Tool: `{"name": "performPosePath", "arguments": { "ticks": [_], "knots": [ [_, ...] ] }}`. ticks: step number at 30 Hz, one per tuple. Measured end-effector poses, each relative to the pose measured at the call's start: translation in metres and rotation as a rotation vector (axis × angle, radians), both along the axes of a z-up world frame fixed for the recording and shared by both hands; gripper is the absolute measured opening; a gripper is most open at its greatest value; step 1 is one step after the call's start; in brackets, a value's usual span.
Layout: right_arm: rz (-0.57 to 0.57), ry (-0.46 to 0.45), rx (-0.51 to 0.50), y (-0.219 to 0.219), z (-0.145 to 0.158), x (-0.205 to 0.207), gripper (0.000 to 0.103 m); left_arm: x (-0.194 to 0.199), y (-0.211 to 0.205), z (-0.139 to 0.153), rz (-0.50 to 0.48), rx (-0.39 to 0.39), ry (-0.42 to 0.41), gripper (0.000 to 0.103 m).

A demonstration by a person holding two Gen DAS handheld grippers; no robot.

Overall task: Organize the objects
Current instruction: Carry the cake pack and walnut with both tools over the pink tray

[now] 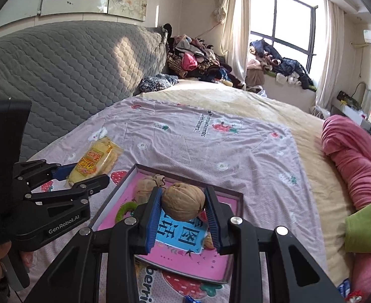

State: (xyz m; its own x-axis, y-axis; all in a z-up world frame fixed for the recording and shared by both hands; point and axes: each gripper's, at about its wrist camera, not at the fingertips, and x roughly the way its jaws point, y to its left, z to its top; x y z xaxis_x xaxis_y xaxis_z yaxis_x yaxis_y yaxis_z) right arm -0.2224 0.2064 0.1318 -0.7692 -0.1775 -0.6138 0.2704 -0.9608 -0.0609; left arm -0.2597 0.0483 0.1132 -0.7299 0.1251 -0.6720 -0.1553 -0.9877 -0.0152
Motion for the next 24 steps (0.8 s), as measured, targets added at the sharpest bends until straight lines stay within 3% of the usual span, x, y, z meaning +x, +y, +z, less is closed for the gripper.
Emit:
{"name": "performPosePath", "arguments": {
  "ticks": [16, 24],
  "knots": [
    [-0.025, -0.013, -0.104, 0.006, -0.058, -0.021, 0.034, -0.033, 0.007, -0.061, -0.002, 0.024, -0.02, 0.04],
    [-0.037, -0.053, -0.083, 0.009, -0.094, -0.036, 0.034, -0.042, 0.021, -0.097, -0.031, 0.034, -0.047, 0.04]
  ]
}}
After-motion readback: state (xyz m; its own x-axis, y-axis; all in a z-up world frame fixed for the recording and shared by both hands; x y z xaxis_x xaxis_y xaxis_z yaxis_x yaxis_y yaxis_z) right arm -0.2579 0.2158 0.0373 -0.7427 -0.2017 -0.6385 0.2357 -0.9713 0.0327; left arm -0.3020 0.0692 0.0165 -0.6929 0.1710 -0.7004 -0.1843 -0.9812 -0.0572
